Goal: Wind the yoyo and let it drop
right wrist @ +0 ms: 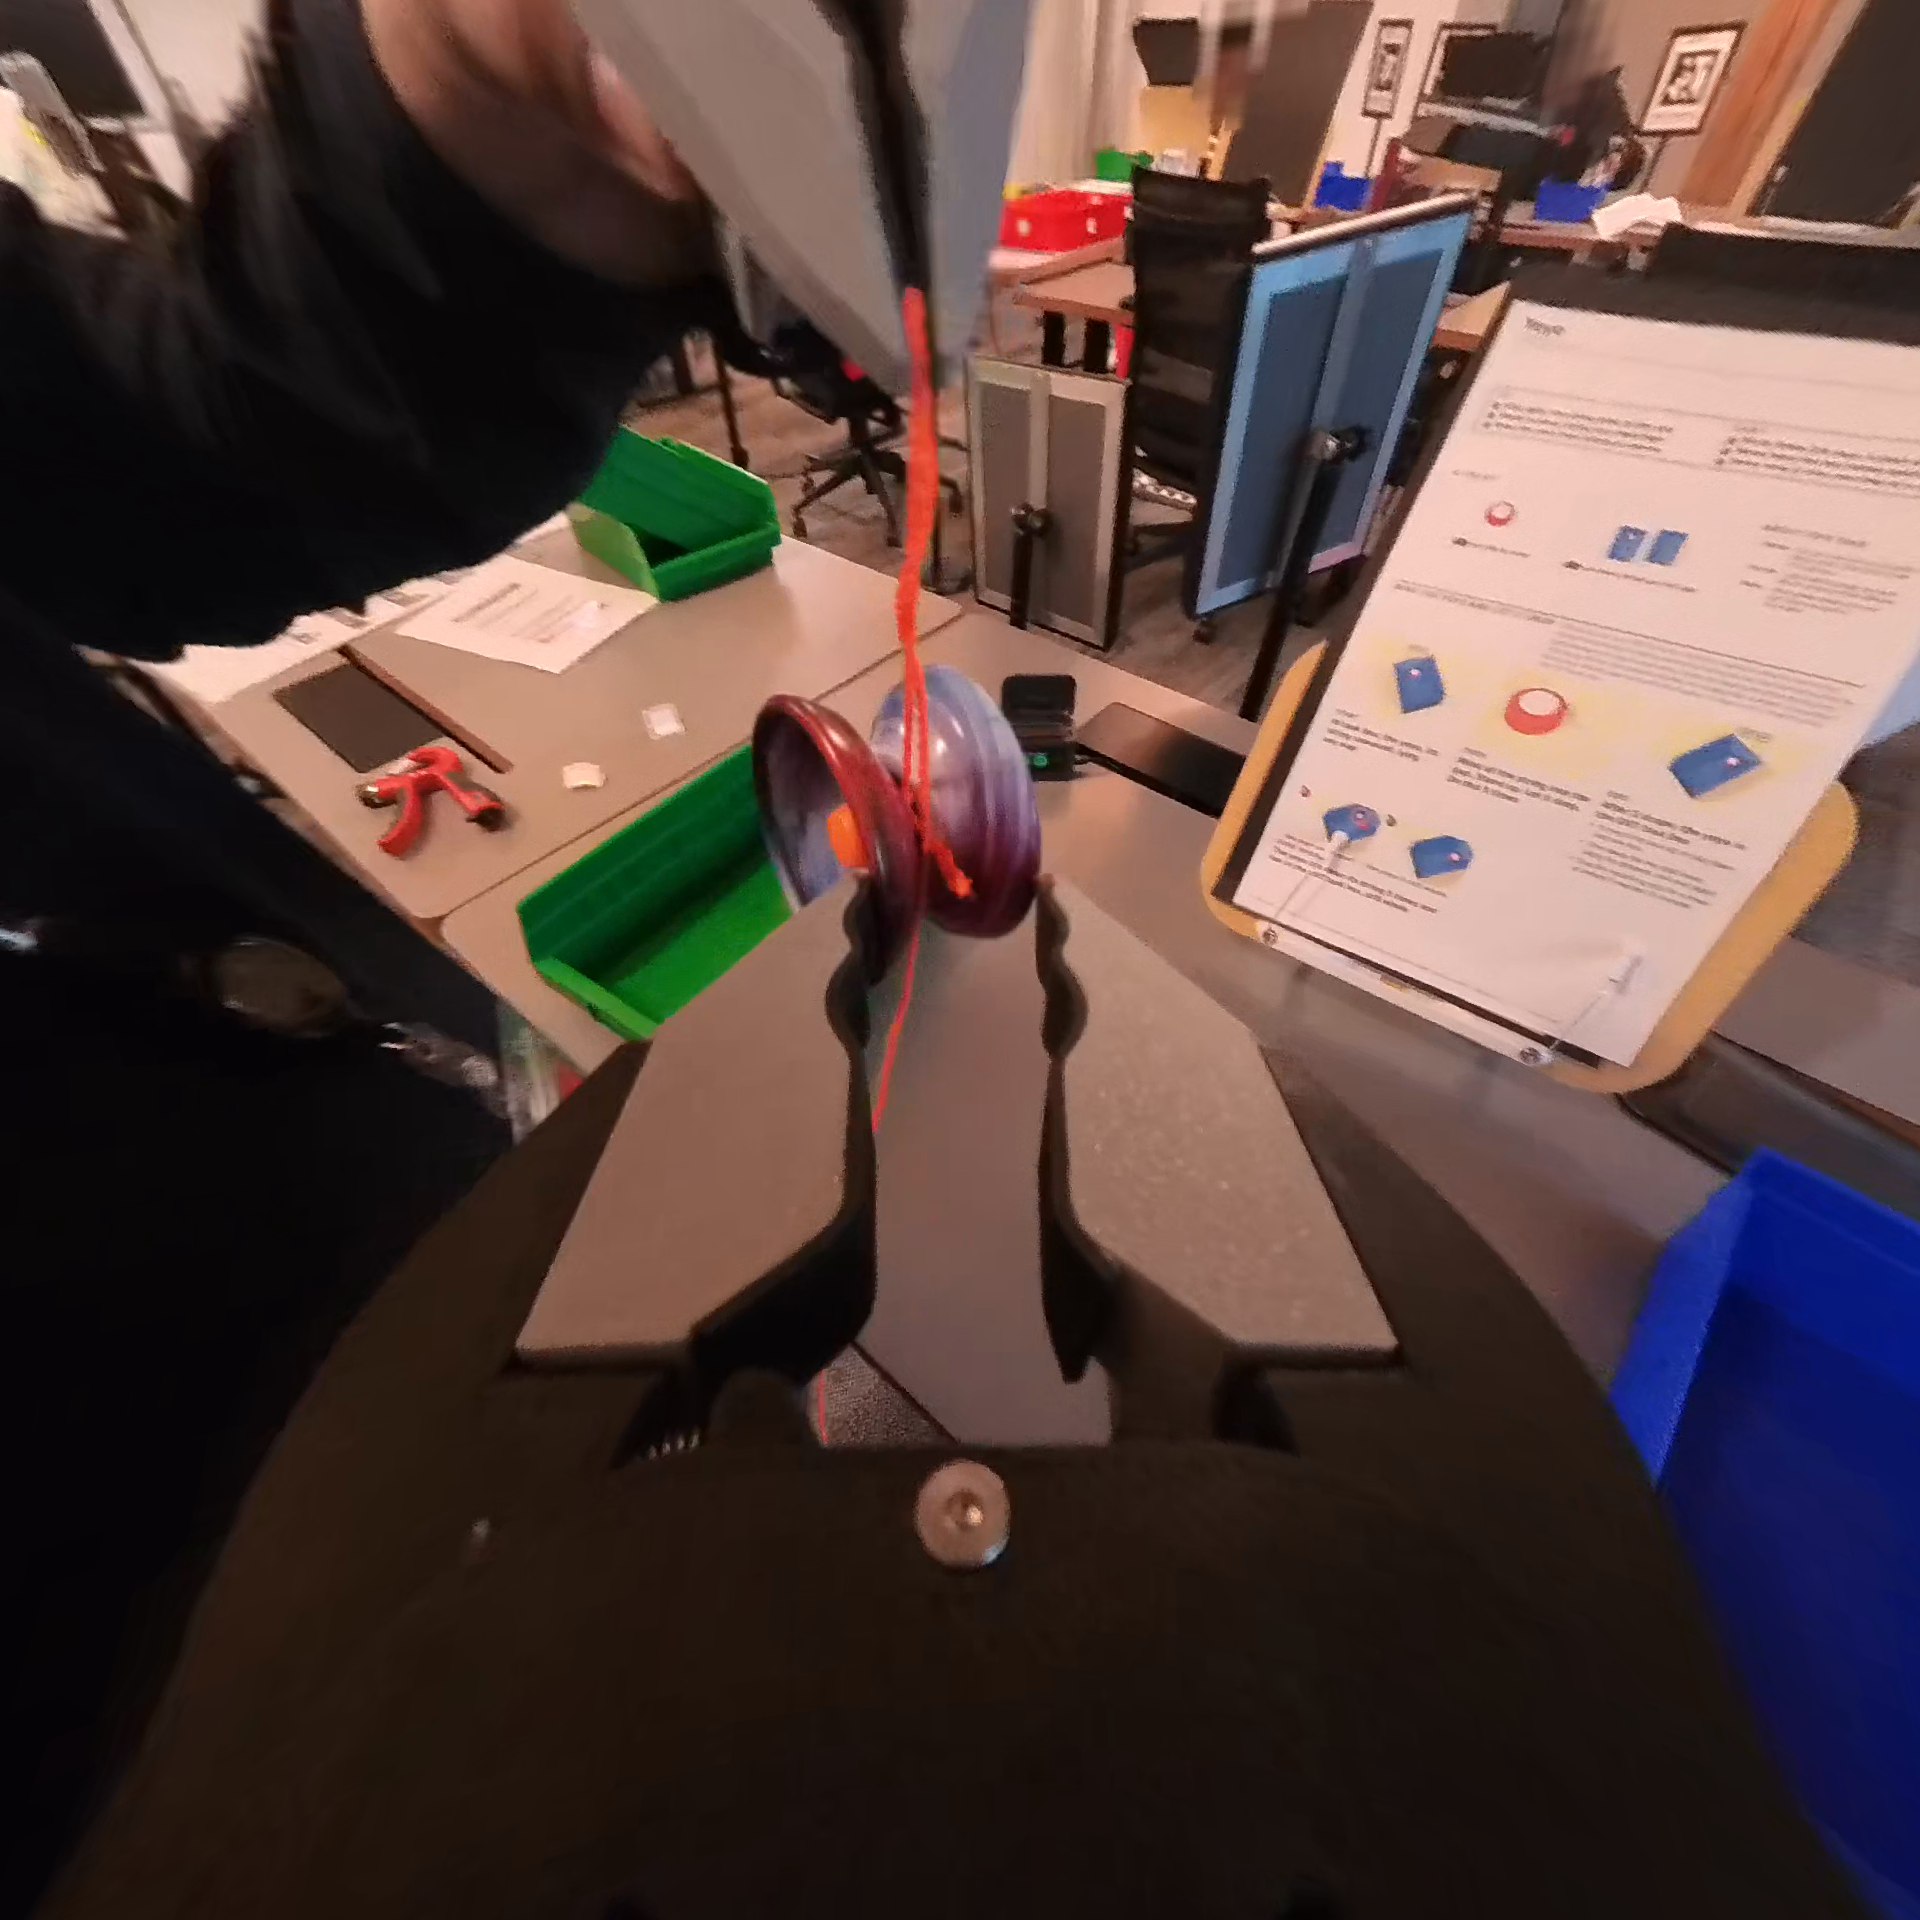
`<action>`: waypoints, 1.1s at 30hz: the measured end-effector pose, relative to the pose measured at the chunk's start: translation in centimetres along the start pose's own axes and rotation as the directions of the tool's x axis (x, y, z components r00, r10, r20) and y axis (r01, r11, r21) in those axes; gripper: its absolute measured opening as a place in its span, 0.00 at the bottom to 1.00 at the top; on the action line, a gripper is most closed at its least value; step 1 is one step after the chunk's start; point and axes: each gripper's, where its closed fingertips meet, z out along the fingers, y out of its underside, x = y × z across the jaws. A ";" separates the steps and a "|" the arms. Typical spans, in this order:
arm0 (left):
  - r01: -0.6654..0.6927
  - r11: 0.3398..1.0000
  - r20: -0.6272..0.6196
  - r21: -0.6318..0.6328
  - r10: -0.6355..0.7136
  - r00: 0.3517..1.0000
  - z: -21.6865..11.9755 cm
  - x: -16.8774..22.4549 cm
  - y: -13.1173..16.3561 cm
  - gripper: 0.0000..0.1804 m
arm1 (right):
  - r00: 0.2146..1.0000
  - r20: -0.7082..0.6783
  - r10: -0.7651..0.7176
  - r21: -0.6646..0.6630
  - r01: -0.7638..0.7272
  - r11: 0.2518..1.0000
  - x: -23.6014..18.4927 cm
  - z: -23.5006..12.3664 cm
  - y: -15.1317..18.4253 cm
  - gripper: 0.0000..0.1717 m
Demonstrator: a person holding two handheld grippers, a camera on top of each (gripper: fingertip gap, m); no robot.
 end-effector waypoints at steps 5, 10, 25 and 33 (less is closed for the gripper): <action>-0.011 1.000 -0.015 -0.013 0.011 1.000 -0.1 0.3 0.3 0.00 | 0.982 0.185 -0.026 0.084 0.011 0.996 -1.1 -0.3 -0.8 0.02; 0.011 1.000 -0.047 0.014 -0.010 0.999 -0.7 0.9 0.1 0.00 | 0.944 0.274 0.183 0.112 -0.221 0.969 2.8 -0.5 0.1 0.10; 0.075 0.997 -0.021 -0.020 -0.075 0.997 -0.6 -0.1 1.4 0.00 | 0.977 0.213 0.015 0.092 -0.035 0.995 -1.3 -1.1 -0.3 0.51; 0.097 0.995 -0.011 -0.014 -0.097 0.995 -0.7 -0.2 1.8 0.00 | 0.998 0.058 -0.027 -0.021 0.029 0.999 -0.2 0.1 1.5 0.58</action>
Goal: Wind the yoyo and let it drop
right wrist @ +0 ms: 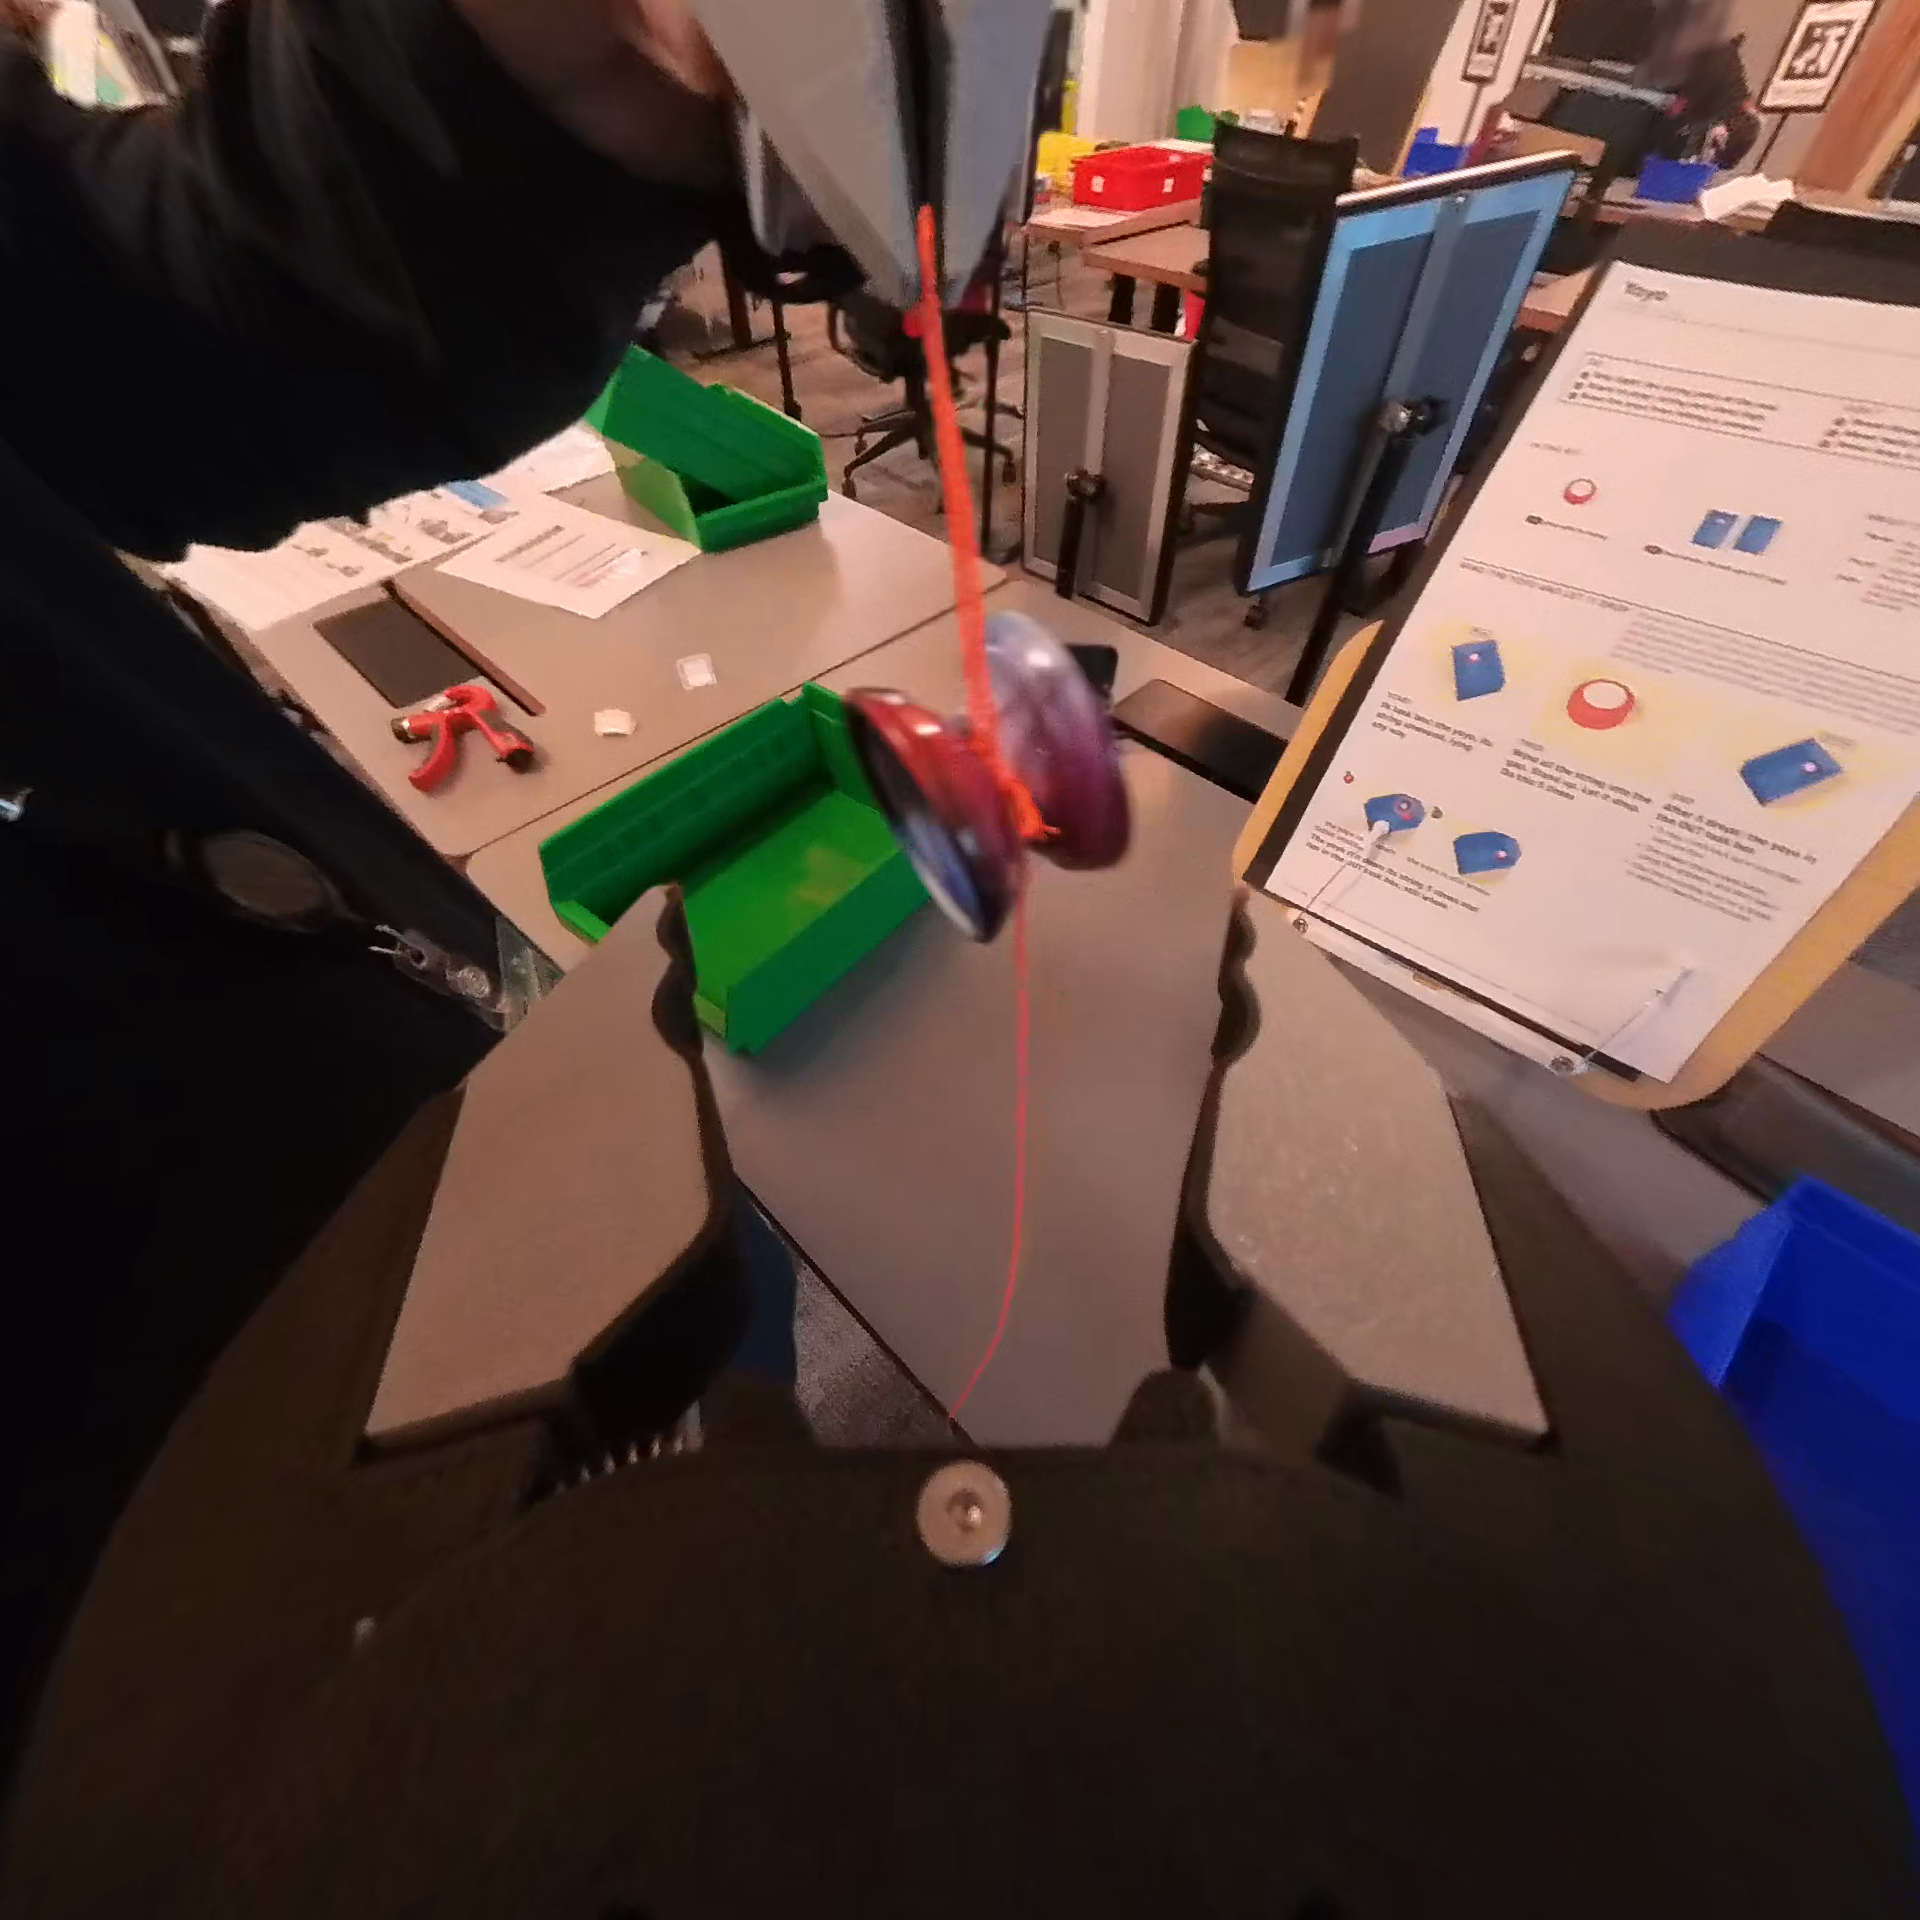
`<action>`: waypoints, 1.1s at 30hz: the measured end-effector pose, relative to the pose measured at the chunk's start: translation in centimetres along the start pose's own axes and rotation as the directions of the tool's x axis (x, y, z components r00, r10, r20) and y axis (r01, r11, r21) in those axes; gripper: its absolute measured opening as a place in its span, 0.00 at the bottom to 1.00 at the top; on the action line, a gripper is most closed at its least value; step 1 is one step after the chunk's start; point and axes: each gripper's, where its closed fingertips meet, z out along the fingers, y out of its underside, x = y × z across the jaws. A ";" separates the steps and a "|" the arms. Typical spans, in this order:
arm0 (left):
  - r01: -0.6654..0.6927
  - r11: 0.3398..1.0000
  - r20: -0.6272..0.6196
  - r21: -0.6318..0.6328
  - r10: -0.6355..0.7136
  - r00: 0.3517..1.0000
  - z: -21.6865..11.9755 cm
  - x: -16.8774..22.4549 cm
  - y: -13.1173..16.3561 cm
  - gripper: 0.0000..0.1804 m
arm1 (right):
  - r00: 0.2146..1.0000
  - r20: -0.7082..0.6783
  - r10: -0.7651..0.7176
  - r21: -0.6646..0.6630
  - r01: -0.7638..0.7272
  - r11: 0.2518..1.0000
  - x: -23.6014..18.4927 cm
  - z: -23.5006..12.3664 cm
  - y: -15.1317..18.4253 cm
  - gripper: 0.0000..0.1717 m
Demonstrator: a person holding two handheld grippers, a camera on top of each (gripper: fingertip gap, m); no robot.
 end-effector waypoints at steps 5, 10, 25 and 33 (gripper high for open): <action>0.032 1.000 0.000 0.000 -0.032 1.000 0.0 -0.4 0.8 0.00 | 0.999 -0.025 0.031 0.026 -0.031 0.999 0.4 -0.4 -0.5 0.56; 0.064 0.998 -0.031 0.022 -0.063 0.998 0.0 -0.1 1.0 0.00 | 0.997 -0.065 -0.029 0.014 0.030 0.999 0.2 -0.2 -0.8 0.50; 0.088 0.996 -0.021 0.025 -0.088 0.996 0.5 1.0 1.8 0.00 | 0.996 -0.084 -0.027 -0.087 0.020 0.996 -0.9 0.9 0.1 0.57; 0.100 0.995 -0.014 0.026 -0.099 0.995 0.6 1.0 2.1 0.00 | 0.995 -0.099 0.027 -0.051 -0.033 0.998 -1.3 0.5 -1.3 0.55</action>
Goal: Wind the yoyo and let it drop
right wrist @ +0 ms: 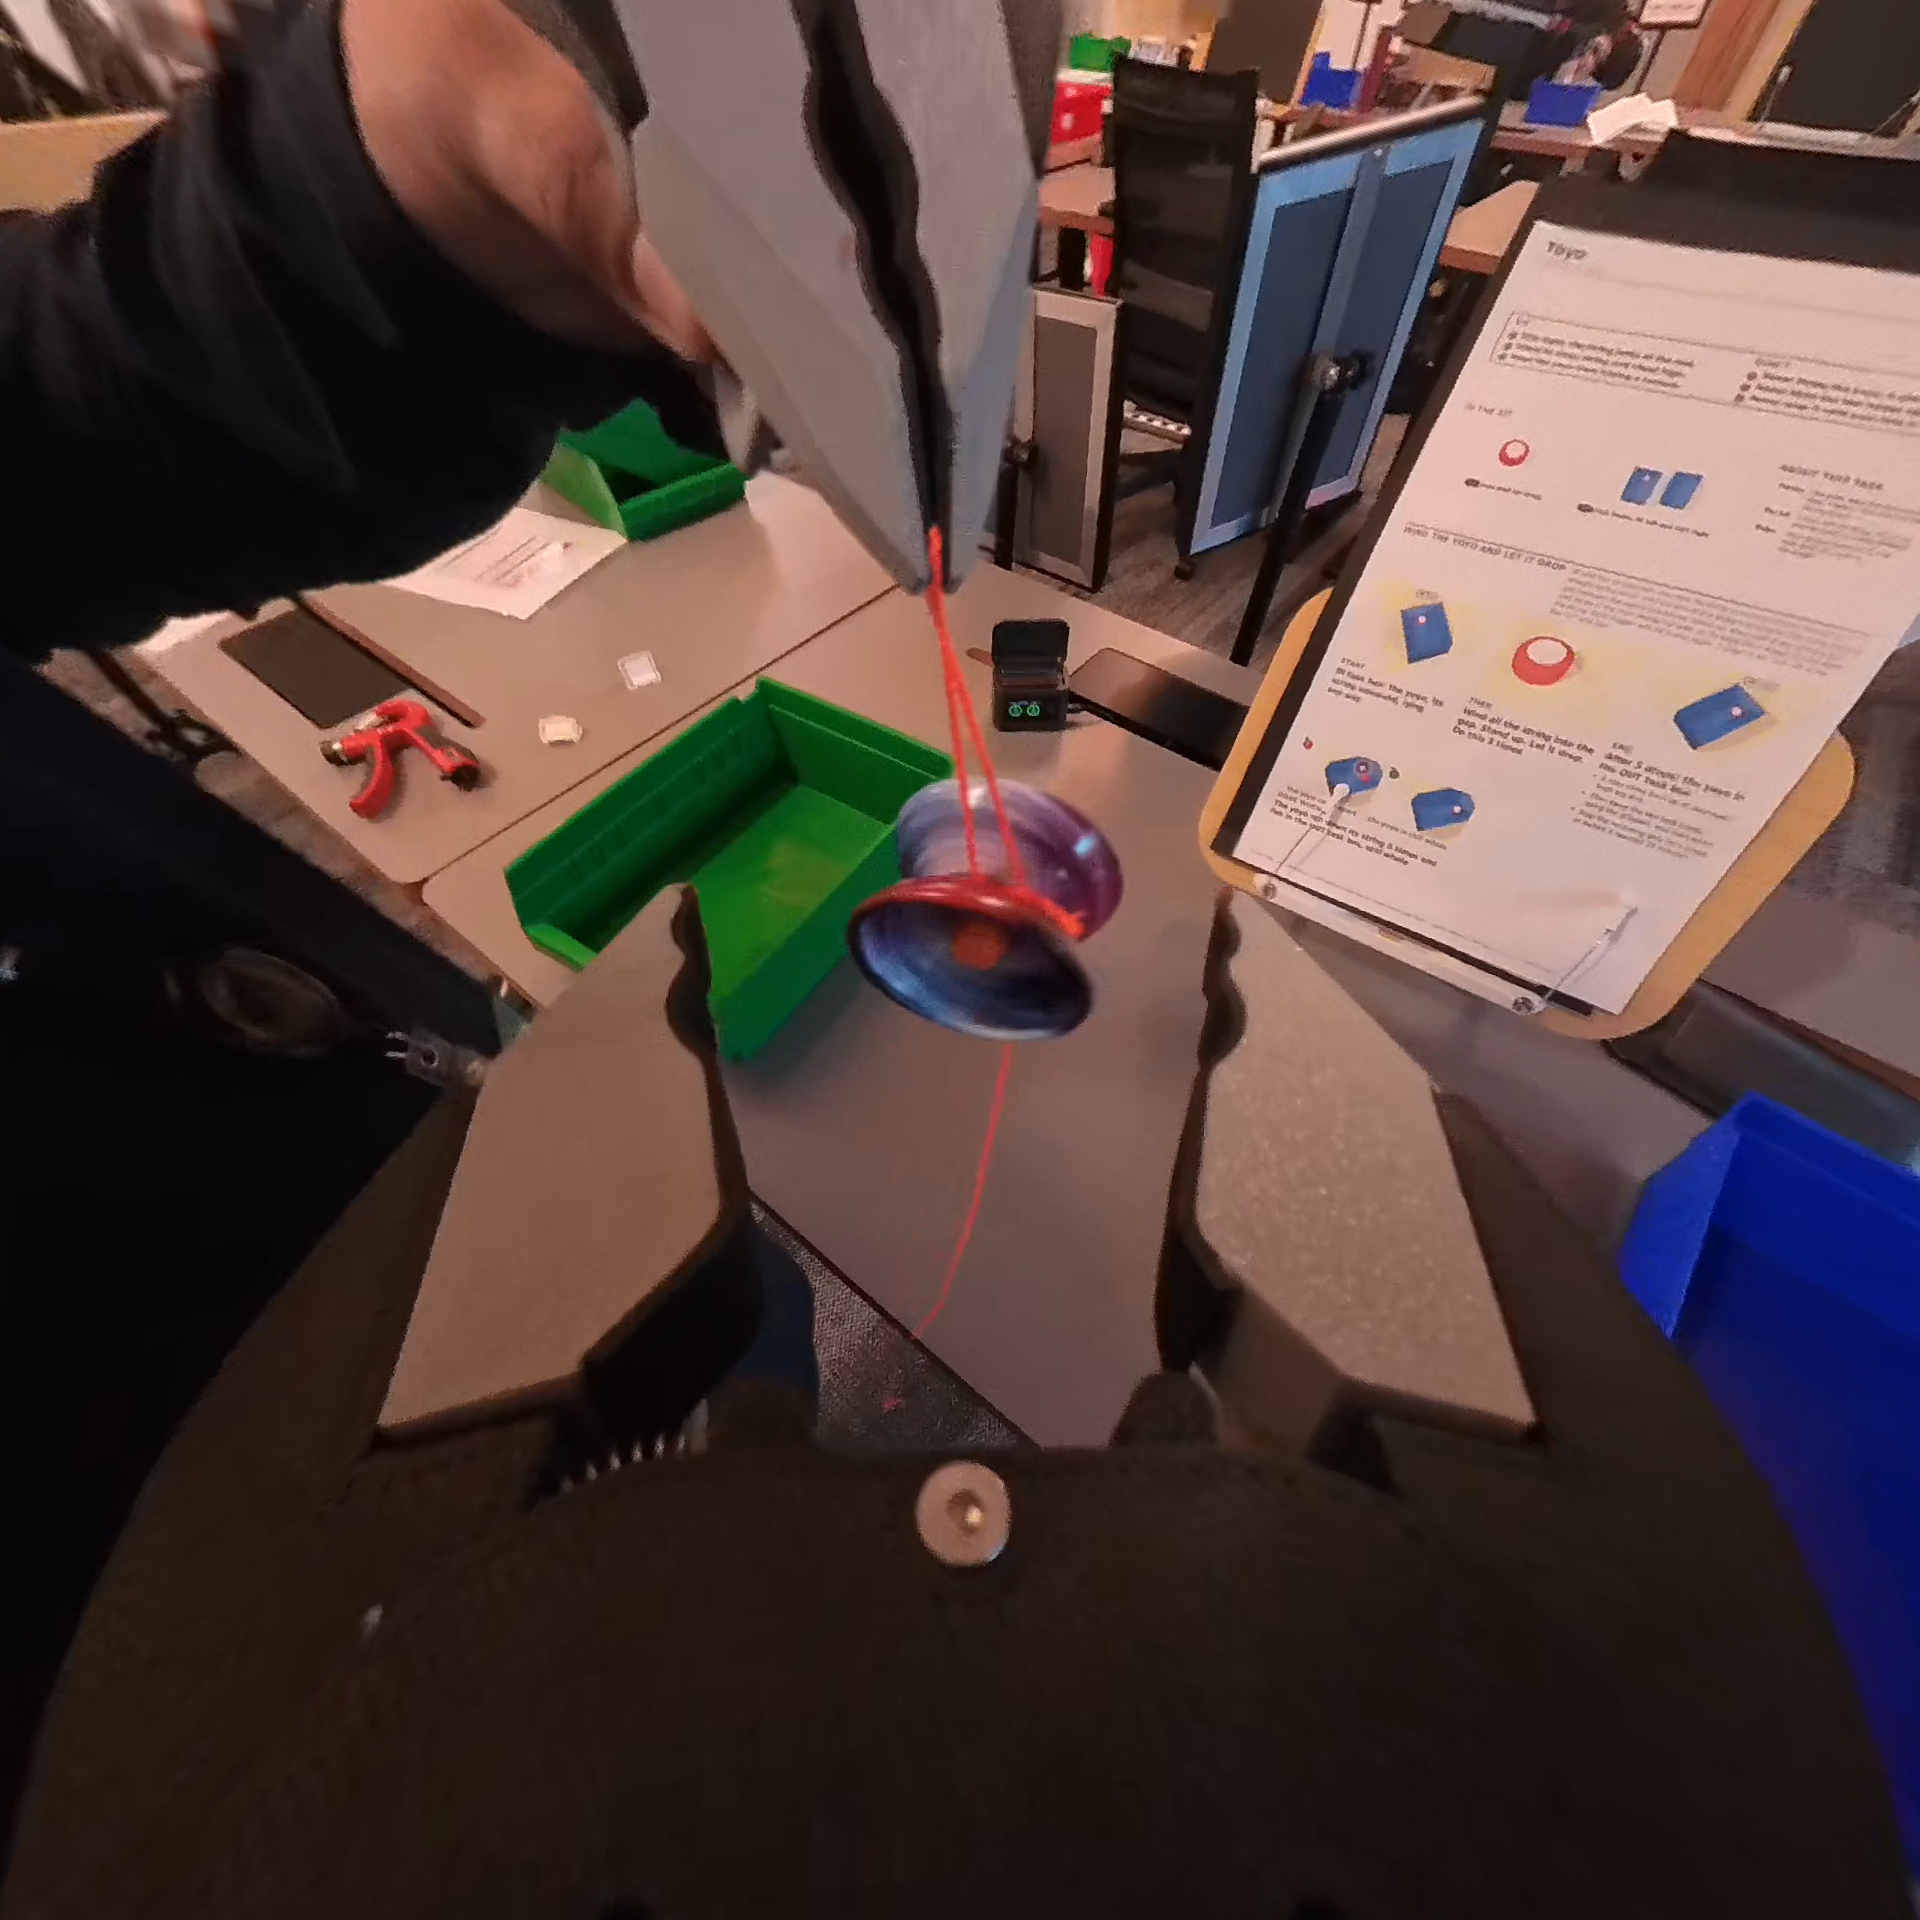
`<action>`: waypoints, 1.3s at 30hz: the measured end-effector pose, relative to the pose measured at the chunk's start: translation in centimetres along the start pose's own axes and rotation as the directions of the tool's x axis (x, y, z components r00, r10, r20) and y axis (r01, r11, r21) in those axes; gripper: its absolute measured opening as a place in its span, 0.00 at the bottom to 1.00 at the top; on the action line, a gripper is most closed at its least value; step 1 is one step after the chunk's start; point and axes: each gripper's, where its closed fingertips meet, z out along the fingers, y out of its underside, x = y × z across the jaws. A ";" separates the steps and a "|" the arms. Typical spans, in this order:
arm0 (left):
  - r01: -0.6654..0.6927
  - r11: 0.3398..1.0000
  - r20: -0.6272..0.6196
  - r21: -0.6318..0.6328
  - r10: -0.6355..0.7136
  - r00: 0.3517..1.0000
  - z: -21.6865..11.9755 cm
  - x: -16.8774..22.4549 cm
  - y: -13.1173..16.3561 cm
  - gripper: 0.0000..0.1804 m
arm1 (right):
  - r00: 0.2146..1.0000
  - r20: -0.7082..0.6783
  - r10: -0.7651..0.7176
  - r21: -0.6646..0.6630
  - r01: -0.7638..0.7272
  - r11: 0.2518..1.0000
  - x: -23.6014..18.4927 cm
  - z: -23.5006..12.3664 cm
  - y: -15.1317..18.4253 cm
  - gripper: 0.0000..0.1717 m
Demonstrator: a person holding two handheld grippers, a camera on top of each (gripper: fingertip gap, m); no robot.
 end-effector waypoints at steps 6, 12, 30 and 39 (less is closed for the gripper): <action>-0.016 1.000 -0.012 -0.005 0.016 1.000 0.1 0.6 -0.4 0.00 | 0.990 -0.112 -0.080 -0.192 0.058 0.980 3.1 0.9 4.3 0.50; -0.021 1.000 -0.016 -0.020 0.021 1.000 0.5 0.7 0.0 0.00 | 0.971 -0.202 -0.124 -0.216 0.080 0.973 5.6 -0.3 4.8 0.43; -0.021 0.999 -0.080 -0.026 0.019 0.997 1.4 2.1 0.0 0.00 | 0.998 -0.049 0.032 -0.109 -0.037 0.993 5.6 -1.3 5.2 0.40; 0.010 0.999 -0.088 -0.050 -0.015 0.996 2.6 2.1 0.9 0.00 | 0.991 0.107 0.078 -0.041 -0.074 0.996 3.7 -0.5 4.3 0.37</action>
